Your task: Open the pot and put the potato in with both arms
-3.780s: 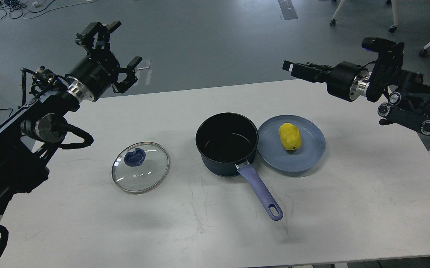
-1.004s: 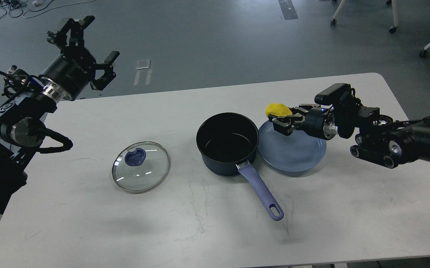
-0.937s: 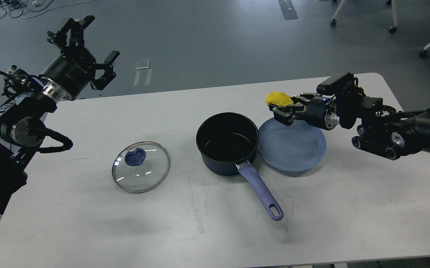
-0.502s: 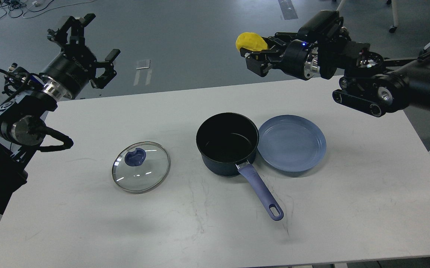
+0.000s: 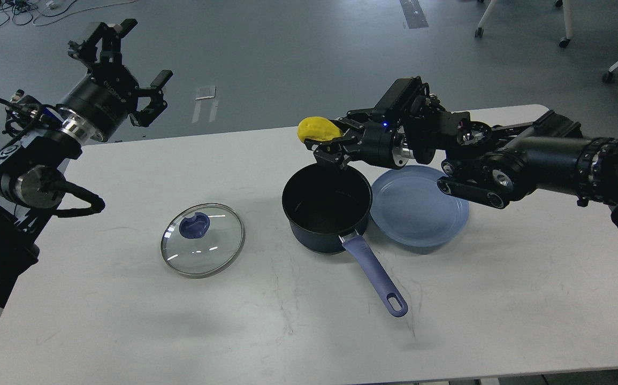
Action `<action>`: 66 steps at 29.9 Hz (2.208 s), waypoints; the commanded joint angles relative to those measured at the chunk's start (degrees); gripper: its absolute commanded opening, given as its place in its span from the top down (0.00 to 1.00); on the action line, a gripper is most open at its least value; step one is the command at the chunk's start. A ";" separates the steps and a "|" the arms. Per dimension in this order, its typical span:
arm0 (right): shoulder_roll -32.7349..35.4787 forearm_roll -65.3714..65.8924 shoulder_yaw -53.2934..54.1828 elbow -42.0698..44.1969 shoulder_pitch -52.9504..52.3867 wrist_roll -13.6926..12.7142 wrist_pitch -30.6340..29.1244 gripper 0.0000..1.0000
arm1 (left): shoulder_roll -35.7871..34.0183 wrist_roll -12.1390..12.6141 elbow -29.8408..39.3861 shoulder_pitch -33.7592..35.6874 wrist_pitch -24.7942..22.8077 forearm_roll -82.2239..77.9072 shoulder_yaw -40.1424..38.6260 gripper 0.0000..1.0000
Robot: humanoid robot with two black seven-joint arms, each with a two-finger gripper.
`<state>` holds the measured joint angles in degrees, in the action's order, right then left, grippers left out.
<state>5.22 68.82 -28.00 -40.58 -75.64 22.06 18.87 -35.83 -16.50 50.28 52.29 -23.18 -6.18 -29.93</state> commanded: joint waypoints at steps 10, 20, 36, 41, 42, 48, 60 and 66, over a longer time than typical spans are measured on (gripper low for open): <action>-2.93 -0.26 -2.50 -0.03 2.78 0.09 -0.24 0.71 | -0.21 -0.12 0.00 -0.26 -0.02 0.03 -0.04 0.02; -1.96 -0.79 -2.50 -1.08 3.13 0.97 -0.15 0.36 | -1.35 -0.20 0.00 -0.26 -0.11 0.03 -0.13 0.02; 5.85 -2.45 5.22 -7.32 3.39 0.88 -0.06 0.00 | -1.17 -0.29 0.70 -0.35 -0.02 0.03 0.05 0.02; 8.14 -13.07 11.90 -7.33 2.43 0.62 -1.55 0.00 | -1.00 -0.29 0.70 -0.35 -0.02 0.03 0.14 0.02; 8.49 -17.71 14.00 -7.24 2.25 0.45 -3.12 0.00 | -0.82 -0.29 0.70 -0.26 0.07 0.03 0.14 0.02; 10.24 -40.64 27.26 -5.84 3.21 0.18 -15.33 0.00 | 1.81 0.15 0.00 -0.26 0.59 0.64 -0.04 0.02; 10.08 -67.58 49.00 0.58 9.54 -10.62 -29.33 0.00 | 6.03 0.50 -0.09 -0.52 0.86 0.91 -0.22 0.02; 7.71 -69.52 49.79 1.82 11.83 -14.58 -29.33 0.00 | 7.70 0.94 -0.09 -1.49 1.74 3.89 -1.01 0.02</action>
<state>14.09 -0.29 21.67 -38.62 -64.88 8.82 -10.48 -28.70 -15.90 50.18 51.41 -21.63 -3.87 -30.74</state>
